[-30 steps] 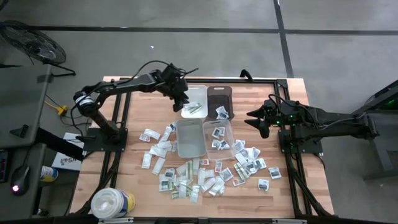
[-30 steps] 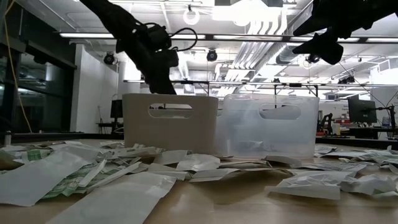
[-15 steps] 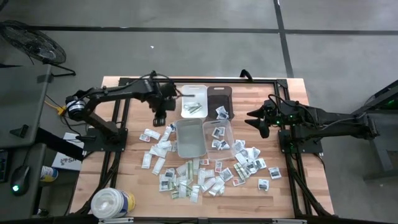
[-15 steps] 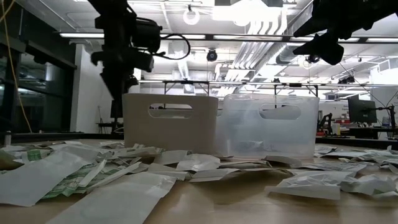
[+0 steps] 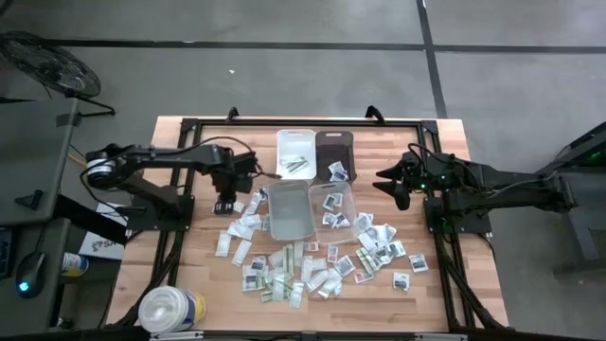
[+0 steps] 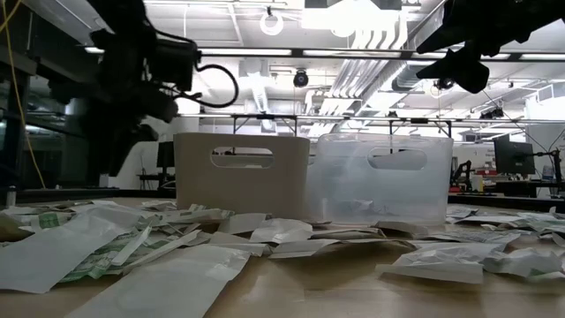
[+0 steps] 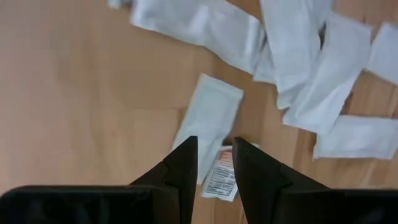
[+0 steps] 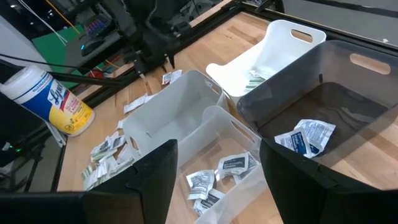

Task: Pick & Place First Aid Supplies
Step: Put the green bandage pack into the white bin

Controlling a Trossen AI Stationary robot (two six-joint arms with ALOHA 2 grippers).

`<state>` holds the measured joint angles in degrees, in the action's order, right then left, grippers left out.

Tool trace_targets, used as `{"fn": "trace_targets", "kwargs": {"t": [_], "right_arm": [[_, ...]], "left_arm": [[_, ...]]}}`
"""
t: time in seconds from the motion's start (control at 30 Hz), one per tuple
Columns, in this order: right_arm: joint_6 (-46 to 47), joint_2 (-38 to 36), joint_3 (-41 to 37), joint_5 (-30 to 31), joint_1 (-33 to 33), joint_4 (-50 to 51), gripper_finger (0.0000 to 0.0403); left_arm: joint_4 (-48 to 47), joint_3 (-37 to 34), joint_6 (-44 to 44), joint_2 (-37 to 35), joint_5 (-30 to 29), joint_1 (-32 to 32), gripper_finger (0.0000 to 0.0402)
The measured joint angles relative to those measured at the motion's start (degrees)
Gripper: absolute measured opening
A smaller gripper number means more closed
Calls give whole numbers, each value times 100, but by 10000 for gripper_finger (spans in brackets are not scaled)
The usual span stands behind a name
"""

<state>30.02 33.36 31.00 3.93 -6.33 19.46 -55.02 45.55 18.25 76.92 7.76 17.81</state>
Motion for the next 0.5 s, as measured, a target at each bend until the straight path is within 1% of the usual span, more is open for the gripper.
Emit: {"fn": "trace_targets", "kwargs": {"t": [0.1, 0.27, 0.4, 0.5], "right_arm": [[0, 2, 0, 29, 0, 2, 222], [0, 2, 0, 61, 0, 2, 222], [0, 1, 0, 60, 0, 2, 222], [0, 0, 0, 61, 0, 2, 222]], "left_arm": [[423, -300, 167, -117, -90, -238, 99], [989, -631, 674, -61, -196, -662, 99], [1049, -709, 701, -50, -637, -951, 99], [1043, -709, 705, -50, -1076, -1150, 99]]}}
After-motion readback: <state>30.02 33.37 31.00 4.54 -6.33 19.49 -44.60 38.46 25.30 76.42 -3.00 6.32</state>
